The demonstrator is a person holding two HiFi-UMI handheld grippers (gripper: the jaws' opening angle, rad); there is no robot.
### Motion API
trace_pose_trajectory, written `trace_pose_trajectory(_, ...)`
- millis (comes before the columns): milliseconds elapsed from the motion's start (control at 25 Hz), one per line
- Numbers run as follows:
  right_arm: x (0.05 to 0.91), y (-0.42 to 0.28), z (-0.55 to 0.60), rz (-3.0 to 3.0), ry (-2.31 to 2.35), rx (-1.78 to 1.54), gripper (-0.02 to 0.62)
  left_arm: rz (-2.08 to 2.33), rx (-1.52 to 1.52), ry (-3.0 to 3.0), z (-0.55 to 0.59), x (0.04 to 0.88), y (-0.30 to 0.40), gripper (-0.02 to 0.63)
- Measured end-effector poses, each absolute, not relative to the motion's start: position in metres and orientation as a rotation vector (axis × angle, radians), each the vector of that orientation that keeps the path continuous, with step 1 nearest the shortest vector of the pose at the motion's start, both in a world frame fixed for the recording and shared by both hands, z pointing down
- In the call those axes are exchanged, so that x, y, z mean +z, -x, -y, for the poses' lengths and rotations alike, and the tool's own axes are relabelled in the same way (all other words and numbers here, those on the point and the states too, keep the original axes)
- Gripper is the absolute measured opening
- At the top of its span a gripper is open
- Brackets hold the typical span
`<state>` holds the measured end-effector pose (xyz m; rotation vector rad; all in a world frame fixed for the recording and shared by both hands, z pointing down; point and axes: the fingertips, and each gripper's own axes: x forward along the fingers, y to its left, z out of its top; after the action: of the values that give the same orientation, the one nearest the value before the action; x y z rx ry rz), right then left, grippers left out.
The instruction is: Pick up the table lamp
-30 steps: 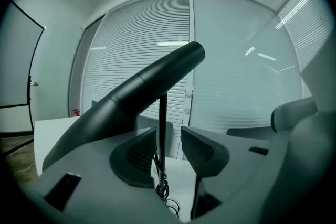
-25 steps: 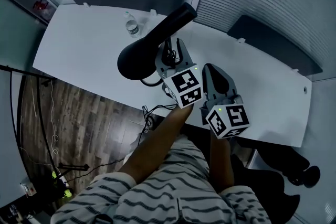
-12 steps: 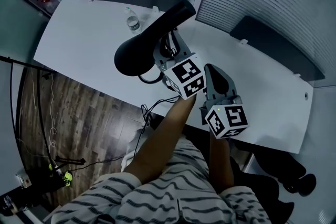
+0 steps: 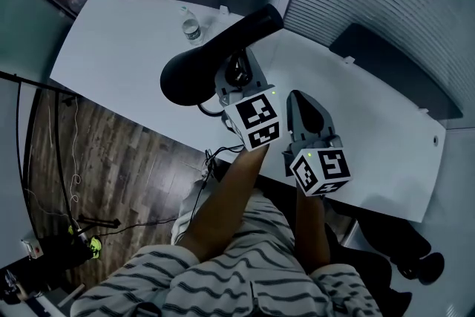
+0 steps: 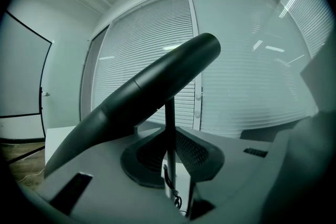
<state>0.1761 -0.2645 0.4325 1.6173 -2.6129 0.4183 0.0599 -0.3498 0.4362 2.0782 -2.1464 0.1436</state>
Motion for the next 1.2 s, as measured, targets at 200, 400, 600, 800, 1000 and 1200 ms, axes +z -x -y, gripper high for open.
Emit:
trace_pose_trajectory(200, 0.432, -0.179, 0.266, 2.613, -1.632, 0.418, 0.011, 2.088, 0.170, -2.153, 0.343, 0.436, -0.062, 0.046)
trace_pose_trajectory(400, 0.426, -0.172, 0.266, 2.623, -1.640, 0.398, 0.011, 2.037, 0.192, -2.211, 0.333, 0.436, -0.060, 0.048)
trace_pose_trajectory(600, 0.418, -0.161, 0.263, 2.633, -1.638, 0.375, 0.011, 2.015, 0.135, -2.269, 0.324, 0.417, -0.055, 0.048)
trace_pose_trajectory(800, 0.407, -0.150, 0.261, 2.646, -1.649, 0.346, 0.011, 1.999, 0.091, -2.333, 0.316, 0.391, -0.050, 0.048)
trace_pose_trajectory(1000, 0.390, -0.141, 0.259, 2.669, -1.658, 0.314, 0.011, 1.984, 0.062, -2.402, 0.310, 0.359, -0.042, 0.049)
trace_pose_trajectory(1200, 0.367, -0.124, 0.255, 2.710, -1.659, 0.257, 0.011, 1.955, 0.043, -2.481, 0.307, 0.327, -0.034, 0.049)
